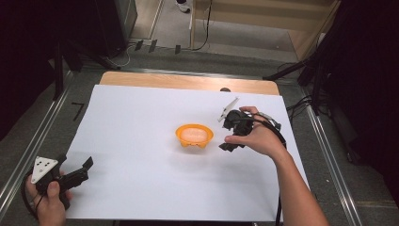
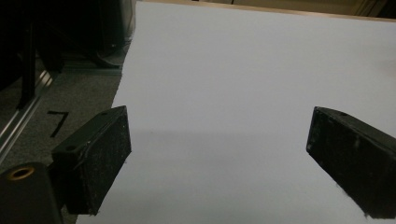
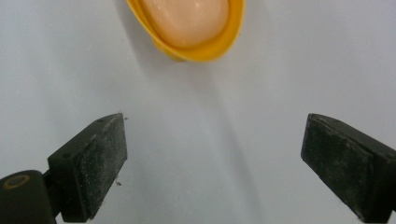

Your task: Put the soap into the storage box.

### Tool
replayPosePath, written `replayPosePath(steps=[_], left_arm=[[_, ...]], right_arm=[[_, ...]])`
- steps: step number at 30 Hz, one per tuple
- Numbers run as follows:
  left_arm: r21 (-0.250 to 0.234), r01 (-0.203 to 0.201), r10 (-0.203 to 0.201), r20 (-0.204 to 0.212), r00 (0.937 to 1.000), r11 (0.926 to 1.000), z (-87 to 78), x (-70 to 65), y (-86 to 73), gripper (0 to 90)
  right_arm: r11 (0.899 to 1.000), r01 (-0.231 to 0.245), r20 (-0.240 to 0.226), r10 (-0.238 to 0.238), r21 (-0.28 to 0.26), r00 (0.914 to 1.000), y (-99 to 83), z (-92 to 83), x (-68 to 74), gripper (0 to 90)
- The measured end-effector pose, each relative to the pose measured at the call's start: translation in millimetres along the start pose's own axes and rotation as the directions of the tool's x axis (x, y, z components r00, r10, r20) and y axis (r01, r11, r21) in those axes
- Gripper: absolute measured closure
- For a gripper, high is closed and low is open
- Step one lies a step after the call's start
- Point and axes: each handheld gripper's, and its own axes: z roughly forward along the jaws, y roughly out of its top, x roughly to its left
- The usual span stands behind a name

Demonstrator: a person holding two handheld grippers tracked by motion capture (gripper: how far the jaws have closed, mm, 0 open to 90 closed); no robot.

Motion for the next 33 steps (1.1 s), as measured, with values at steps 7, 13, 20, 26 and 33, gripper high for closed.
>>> replayPosePath(steps=[7, 13, 20, 26, 33], left_arm=[[-0.002, 0.004, -0.004, -0.002, 1.0, 1.0, -0.3, 0.4, -0.1, 7.2], [-0.002, 0.004, -0.004, -0.005, 1.0, 1.0, -0.2, 0.4, 0.0, 7.2], [-0.002, 0.005, -0.005, -0.009, 0.9999, 1.0, -0.2, 0.3, -0.1, 7.2], [-0.002, 0.007, -0.007, -0.012, 0.9999, 1.0, -0.3, 0.2, -0.1, 7.2], [-0.005, 0.009, -0.009, -0.014, 0.9999, 0.9999, -0.4, 0.1, -0.2, 7.2]], right_arm=[[0.995, -0.095, 0.034, 0.096, -0.032, 0.9947, -38.3, 2.5, 1.2, 3.6], [0.982, -0.176, 0.007, 0.177, -0.072, 0.9843, -65.0, 6.4, 3.0, 3.0], [0.967, -0.232, 0.009, 0.234, -0.106, 0.9722, -95.5, 10.3, 10.6, 3.0], [0.95, -0.268, 0.035, 0.277, -0.159, 0.9604, -120.1, 9.6, 21.2, 3.0], [0.933, -0.305, 0.05, 0.32, -0.192, 0.9462, -152.5, 11.3, 30.2, 3.1]])
